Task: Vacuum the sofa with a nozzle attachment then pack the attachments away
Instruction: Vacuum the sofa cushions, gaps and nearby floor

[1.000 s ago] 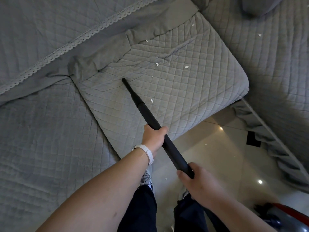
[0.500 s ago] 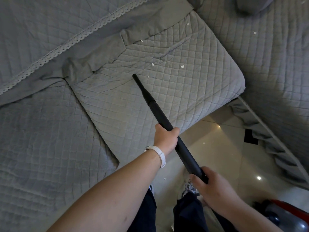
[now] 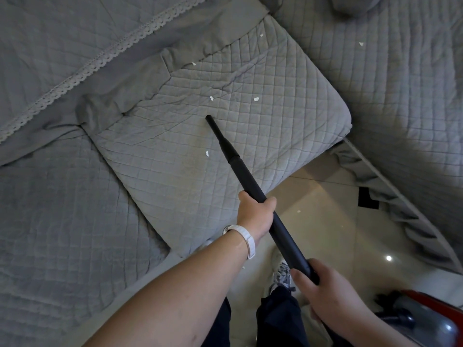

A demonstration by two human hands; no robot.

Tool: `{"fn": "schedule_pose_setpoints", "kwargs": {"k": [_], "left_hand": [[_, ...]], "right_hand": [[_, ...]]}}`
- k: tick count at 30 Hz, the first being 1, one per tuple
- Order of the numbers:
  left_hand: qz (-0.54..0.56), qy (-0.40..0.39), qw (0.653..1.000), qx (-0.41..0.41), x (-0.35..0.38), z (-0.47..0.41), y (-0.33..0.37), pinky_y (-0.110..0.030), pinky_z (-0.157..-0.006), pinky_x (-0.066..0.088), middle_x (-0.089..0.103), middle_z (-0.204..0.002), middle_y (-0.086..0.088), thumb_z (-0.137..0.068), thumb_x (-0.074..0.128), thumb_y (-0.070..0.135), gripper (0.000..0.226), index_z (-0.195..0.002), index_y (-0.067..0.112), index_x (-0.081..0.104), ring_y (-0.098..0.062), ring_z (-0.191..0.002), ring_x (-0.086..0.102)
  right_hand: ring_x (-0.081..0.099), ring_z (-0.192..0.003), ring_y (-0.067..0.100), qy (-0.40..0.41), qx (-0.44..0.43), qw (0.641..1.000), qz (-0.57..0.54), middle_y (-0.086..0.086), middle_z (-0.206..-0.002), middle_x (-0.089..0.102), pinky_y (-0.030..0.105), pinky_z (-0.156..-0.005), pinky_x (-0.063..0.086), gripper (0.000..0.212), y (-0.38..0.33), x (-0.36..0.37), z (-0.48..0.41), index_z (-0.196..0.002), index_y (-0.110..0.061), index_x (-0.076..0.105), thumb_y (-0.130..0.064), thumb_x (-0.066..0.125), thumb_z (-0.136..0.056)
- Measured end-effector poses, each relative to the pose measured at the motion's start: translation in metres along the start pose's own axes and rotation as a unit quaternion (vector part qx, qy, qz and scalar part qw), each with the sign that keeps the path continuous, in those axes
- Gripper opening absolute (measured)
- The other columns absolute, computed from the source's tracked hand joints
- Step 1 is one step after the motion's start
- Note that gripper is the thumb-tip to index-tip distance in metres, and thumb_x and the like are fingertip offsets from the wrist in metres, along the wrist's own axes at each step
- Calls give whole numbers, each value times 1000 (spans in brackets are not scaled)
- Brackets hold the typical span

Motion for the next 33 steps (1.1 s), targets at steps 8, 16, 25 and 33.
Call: {"fn": "schedule_pose_setpoints", "kwargs": {"k": [8,16,25,33], "left_hand": [[-8,2,1000,14,8,-11,12,-25,-59,43,56,-96,0,-91,63,26,34,-115,13,42,-12,-79,57],[-32,11,999,32,9,-34,33,-25,-61,43,57,-97,1,-90,63,27,36,-117,13,43,-11,-80,57],[-46,16,998,35,10,-41,41,-25,-61,43,57,-99,0,-90,63,30,39,-118,12,43,-12,-82,58],[-42,-17,999,22,45,-21,35,-25,-61,42,56,-98,0,-91,63,29,38,-118,13,41,-11,-81,58]], "right_hand": [[57,-40,11,-5,-5,1000,-10,1,-57,59,23,-42,43,23,-2,-7,-13,-90,-19,59,-41,57,-95],[56,-41,13,-11,-19,999,-30,3,-62,59,31,-48,46,26,-17,-16,-31,-93,-16,57,-42,55,-94],[60,-44,15,-12,-12,999,-29,3,-65,61,35,-52,51,27,-21,-22,-37,-95,-18,58,-45,55,-93],[56,-41,13,10,-2,998,-57,-1,-59,60,25,-44,45,15,2,-40,-16,-89,-24,59,-38,57,-96]]}}
Point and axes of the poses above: each hand's wrist, its own z-axis away from the middle knuckle, its own x-axis out of the palm, y = z × x, the point moved 5 cm from there along -z, towards the middle knuckle
